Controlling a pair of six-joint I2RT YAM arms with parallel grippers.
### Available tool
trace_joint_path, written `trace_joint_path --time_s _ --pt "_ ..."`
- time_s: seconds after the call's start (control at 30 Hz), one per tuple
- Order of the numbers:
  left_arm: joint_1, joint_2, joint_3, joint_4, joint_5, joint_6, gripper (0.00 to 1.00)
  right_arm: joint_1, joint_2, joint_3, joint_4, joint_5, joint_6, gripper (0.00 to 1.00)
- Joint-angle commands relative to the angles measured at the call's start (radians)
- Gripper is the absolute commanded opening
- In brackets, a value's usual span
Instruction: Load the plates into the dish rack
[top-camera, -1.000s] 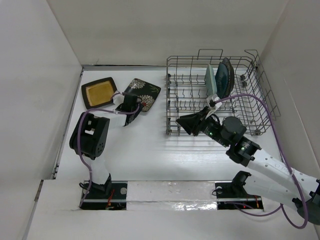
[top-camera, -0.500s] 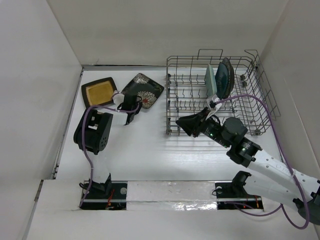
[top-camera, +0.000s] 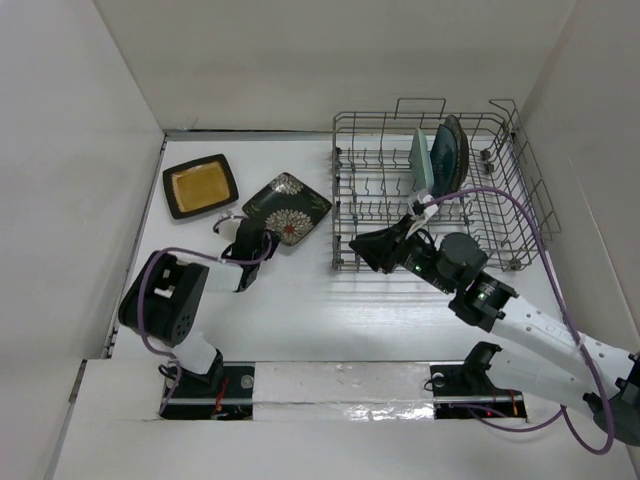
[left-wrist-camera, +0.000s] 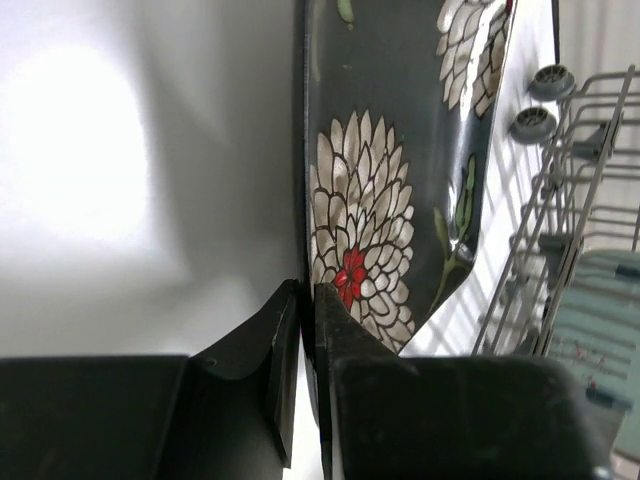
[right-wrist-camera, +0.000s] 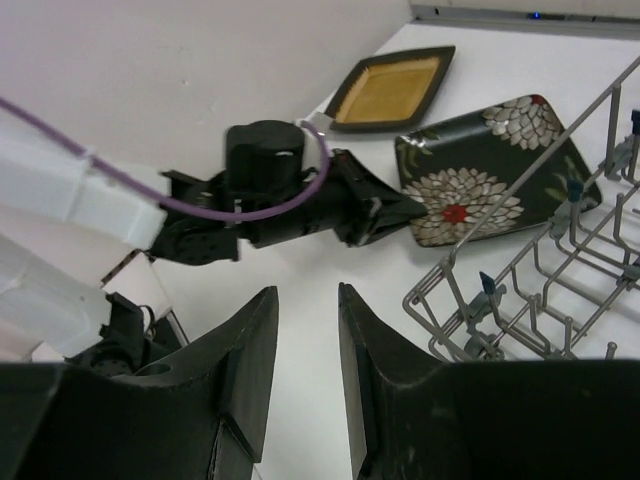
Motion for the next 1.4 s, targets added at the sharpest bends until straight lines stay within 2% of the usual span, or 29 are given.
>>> trace_joint_path --time_s 0.0,0.27,0.47,0.6,0.73,0.83,0.97,1.23,1.33,1.37 --pt "-0.001 -0.16 -0.087 0.016 -0.067 0.061 0.0 0.009 0.037 0.018 0.05 -0.005 -0.002 0.37" --pt "-0.001 -0.565 -0.225 -0.076 -0.121 0.148 0.0 0.018 0.104 0.044 0.073 -0.019 0.001 0.58" --pt "0.032 -0.842 -0.291 -0.179 -0.112 0.2 0.0 0.029 0.237 0.112 0.1 -0.033 0.016 0.73" --pt "0.054 -0.991 -0.284 -0.263 -0.079 0.278 0.0 0.029 0.342 0.184 0.102 -0.036 0.019 0.8" --pt "0.054 -1.12 -0.238 -0.347 -0.017 0.329 0.0 0.029 0.504 0.32 0.038 -0.054 -0.059 0.86" --pt "0.054 -1.175 -0.203 -0.384 0.054 0.34 0.0 0.015 0.575 0.438 -0.036 -0.056 -0.128 0.9" --pt "0.063 -1.212 -0.152 -0.413 0.14 0.352 0.0 -0.072 0.671 0.543 -0.063 -0.106 -0.168 0.95" --pt "0.063 -1.286 -0.081 -0.461 0.205 0.381 0.0 -0.184 0.757 0.621 -0.119 -0.223 -0.189 0.97" --pt "0.063 -1.284 -0.048 -0.467 0.212 0.397 0.0 -0.206 0.782 0.627 -0.119 -0.307 -0.176 0.97" --pt "0.063 -1.284 -0.038 -0.464 0.246 0.395 0.0 -0.206 0.788 0.624 -0.102 -0.377 -0.168 0.97"
